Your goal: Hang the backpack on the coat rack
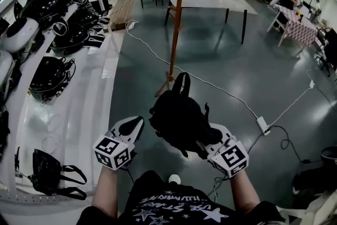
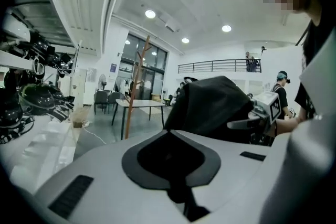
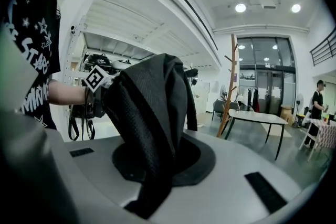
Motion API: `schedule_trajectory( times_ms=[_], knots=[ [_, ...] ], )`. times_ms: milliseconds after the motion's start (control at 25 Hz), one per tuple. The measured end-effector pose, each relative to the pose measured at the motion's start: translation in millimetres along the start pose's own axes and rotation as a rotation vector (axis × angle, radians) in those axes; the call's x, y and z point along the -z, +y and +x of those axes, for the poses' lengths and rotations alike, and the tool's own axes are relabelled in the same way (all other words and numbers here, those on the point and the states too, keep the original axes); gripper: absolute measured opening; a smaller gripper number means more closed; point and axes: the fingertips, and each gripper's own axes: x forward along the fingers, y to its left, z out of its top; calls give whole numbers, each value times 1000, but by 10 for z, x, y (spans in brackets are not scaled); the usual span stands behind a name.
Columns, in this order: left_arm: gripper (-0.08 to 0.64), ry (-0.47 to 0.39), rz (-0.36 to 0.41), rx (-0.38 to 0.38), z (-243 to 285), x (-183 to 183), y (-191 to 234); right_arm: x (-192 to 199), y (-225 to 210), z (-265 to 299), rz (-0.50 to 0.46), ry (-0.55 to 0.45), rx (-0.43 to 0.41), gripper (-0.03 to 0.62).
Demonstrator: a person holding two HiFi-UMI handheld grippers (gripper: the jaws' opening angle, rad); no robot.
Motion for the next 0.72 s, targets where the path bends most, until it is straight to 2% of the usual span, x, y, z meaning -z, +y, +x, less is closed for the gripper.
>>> schedule_trajectory(
  times_ms=[120, 200, 240, 320, 440, 600, 720],
  knots=[
    [18, -60, 5, 11, 242, -423, 145, -5, -208, -4, 16, 6, 0, 55],
    [20, -92, 2, 74, 437, -701, 153, 7, -334, 20, 21, 11, 10, 55],
    [49, -108, -8, 121, 544, -838, 139, 16, -394, 42, 20, 11, 14, 55],
    [174, -126, -30, 231, 787, -1088, 79, 37, -523, 103, 15, 13, 19, 55],
    [192, -95, -29, 362, 1233, -1341, -18, 70, -730, 225, 11, 18, 20, 55],
    [196, -40, 17, 528, 1852, -1545, -96, 113, -1052, 470, -2, 29, 39, 55],
    [163, -36, -51, 611, 2302, -1731, 63, 95, -1294, 686, -27, 36, 66, 55]
  ],
)
